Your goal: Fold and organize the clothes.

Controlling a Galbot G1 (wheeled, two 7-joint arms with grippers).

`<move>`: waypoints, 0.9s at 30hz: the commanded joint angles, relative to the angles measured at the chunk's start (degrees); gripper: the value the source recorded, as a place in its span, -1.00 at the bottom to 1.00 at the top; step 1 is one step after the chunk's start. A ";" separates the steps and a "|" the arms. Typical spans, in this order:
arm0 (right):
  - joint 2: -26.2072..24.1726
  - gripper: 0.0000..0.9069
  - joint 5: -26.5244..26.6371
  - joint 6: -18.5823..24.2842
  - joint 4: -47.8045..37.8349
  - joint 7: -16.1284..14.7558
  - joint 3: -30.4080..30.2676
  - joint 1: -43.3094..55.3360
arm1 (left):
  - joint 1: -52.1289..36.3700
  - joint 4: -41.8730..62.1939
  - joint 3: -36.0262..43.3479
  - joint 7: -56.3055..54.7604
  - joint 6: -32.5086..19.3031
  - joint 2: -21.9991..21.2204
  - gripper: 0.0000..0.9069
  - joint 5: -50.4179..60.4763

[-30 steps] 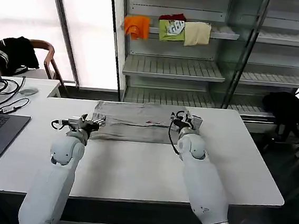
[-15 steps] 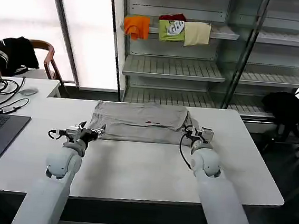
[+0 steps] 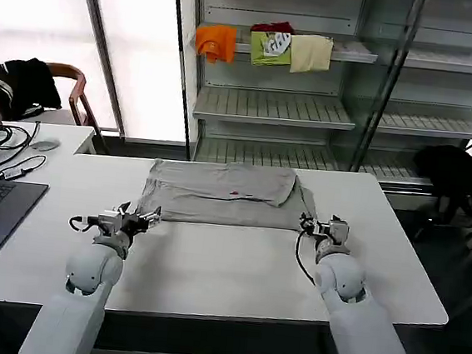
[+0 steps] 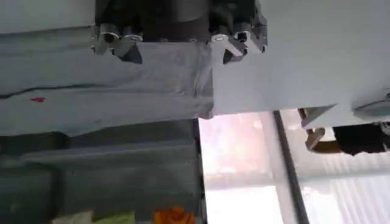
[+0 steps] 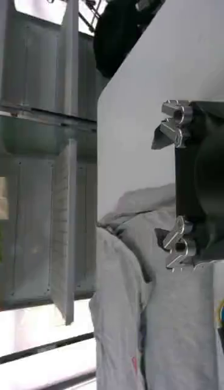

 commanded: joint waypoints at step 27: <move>0.93 -1.00 -0.89 0.08 -4.03 -1.38 -1.37 -0.81 | -2.66 8.06 1.31 1.33 -0.06 -1.34 -0.96 1.23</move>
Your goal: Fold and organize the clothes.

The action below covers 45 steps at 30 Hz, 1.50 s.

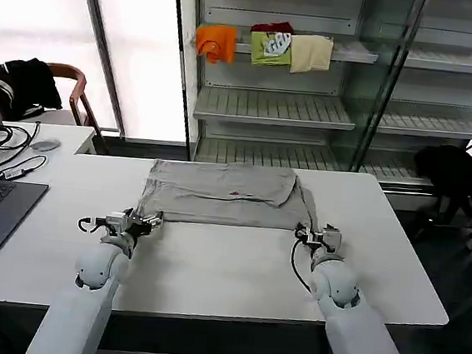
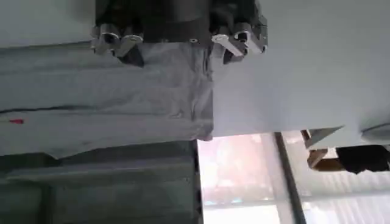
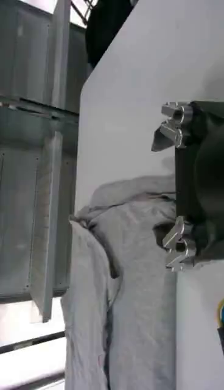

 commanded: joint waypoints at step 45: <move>-3.95 -1.00 1.85 -0.62 29.04 2.50 9.50 -19.82 | 20.12 -28.40 -2.20 -0.25 0.21 3.18 -0.98 -3.02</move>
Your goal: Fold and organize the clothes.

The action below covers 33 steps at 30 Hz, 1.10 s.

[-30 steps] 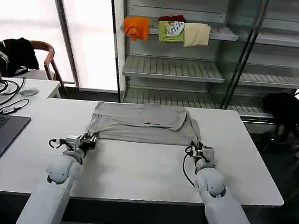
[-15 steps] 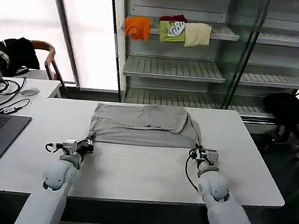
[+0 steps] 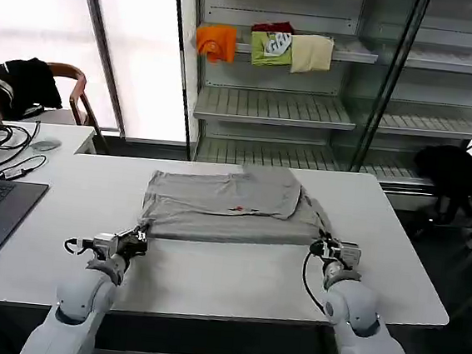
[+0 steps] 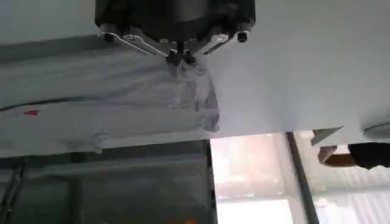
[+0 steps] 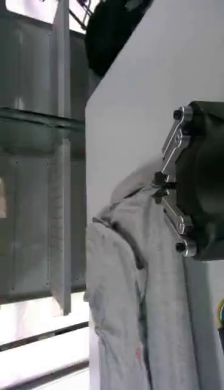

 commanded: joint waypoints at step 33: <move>-3.06 0.18 -2.81 1.21 21.34 4.13 4.50 -29.57 | 26.74 -21.58 -5.44 1.80 -2.02 -2.14 -0.98 2.25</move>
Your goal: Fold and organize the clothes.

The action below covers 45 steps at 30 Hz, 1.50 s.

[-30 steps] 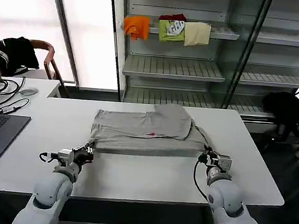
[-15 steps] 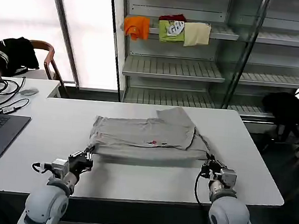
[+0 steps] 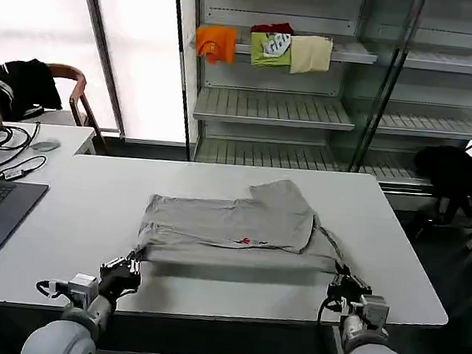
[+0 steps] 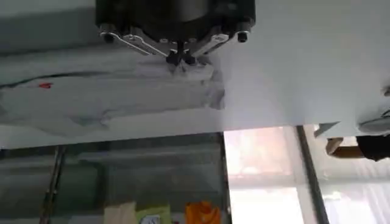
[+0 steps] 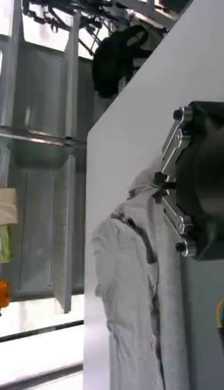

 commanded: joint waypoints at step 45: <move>0.36 1.00 6.32 -0.59 10.94 3.09 8.37 -2.13 | 7.58 -18.85 -4.74 0.00 0.80 -3.18 1.00 -1.42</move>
